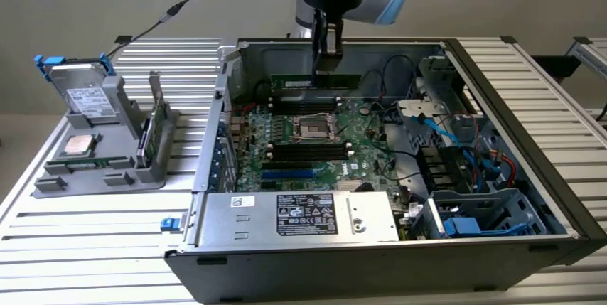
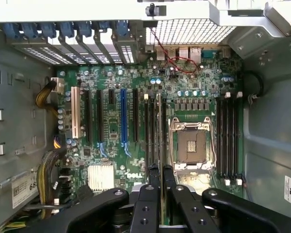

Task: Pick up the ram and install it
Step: 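Pick up the ram and move it above insertion slot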

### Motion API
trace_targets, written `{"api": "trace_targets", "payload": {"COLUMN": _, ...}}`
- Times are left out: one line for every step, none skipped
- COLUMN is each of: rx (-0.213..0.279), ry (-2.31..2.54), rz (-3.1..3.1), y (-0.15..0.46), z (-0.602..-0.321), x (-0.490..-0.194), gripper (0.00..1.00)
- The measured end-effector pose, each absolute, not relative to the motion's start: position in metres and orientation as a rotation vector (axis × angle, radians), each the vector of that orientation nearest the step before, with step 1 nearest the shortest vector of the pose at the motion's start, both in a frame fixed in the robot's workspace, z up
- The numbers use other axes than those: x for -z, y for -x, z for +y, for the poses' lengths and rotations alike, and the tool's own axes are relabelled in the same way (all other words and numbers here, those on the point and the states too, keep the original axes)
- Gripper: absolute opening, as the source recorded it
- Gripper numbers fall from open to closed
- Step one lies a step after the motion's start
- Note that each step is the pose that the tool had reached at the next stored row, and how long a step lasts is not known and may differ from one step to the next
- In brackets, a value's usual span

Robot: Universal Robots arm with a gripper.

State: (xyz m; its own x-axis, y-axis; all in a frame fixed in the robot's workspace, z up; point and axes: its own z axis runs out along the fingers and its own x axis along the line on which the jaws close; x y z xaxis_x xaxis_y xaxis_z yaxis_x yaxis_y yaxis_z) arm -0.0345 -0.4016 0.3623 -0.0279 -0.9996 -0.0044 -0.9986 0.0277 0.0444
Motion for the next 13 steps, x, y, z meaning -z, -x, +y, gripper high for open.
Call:
{"api": "trace_targets", "payload": {"rx": 0.054, "ry": -2.170, "rz": -2.232, "y": 0.034, "z": -0.400, "x": -0.360, "gripper": 0.14}}
{"api": "trace_targets", "payload": {"rx": 0.054, "ry": -2.169, "rz": -2.233, "y": 0.035, "z": -0.398, "x": -0.358, "gripper": 0.14}}
{"api": "trace_targets", "payload": {"rx": 0.054, "ry": -2.169, "rz": -2.234, "y": 0.034, "z": -0.397, "x": -0.357, "gripper": 0.14}}
{"api": "trace_targets", "payload": {"rx": 0.054, "ry": -2.167, "rz": -2.234, "y": 0.034, "z": -0.395, "x": -0.355, "gripper": 0.14}}
{"api": "trace_targets", "payload": {"rx": 0.053, "ry": -2.166, "rz": -2.235, "y": 0.034, "z": -0.394, "x": -0.354, "gripper": 0.14}}
{"api": "trace_targets", "payload": {"rx": 0.051, "ry": -2.164, "rz": -2.236, "y": 0.034, "z": -0.394, "x": -0.353, "gripper": 0.14}}
{"api": "trace_targets", "payload": {"rx": 0.048, "ry": -2.162, "rz": -2.236, "y": 0.034, "z": -0.393, "x": -0.352, "gripper": 0.14}}
{"api": "trace_targets", "payload": {"rx": 0.045, "ry": -2.159, "rz": -2.236, "y": 0.034, "z": -0.392, "x": -0.351, "gripper": 0.14}}
{"api": "trace_targets", "payload": {"rx": 0.041, "ry": -2.156, "rz": -2.236, "y": 0.034, "z": -0.392, "x": -0.351, "gripper": 0.14}}
{"api": "trace_targets", "payload": {"rx": 0.037, "ry": -2.153, "rz": -2.237, "y": 0.034, "z": -0.392, "x": -0.350, "gripper": 0.14}}
{"api": "trace_targets", "payload": {"rx": 0.032, "ry": -2.150, "rz": -2.236, "y": 0.034, "z": -0.391, "x": -0.349, "gripper": 0.14}}
{"api": "trace_targets", "payload": {"rx": 0.026, "ry": -2.146, "rz": -2.236, "y": 0.034, "z": -0.391, "x": -0.349, "gripper": 0.14}}
{"api": "trace_targets", "payload": {"rx": 0.020, "ry": -2.142, "rz": -2.236, "y": 0.034, "z": -0.391, "x": -0.348, "gripper": 0.14}}
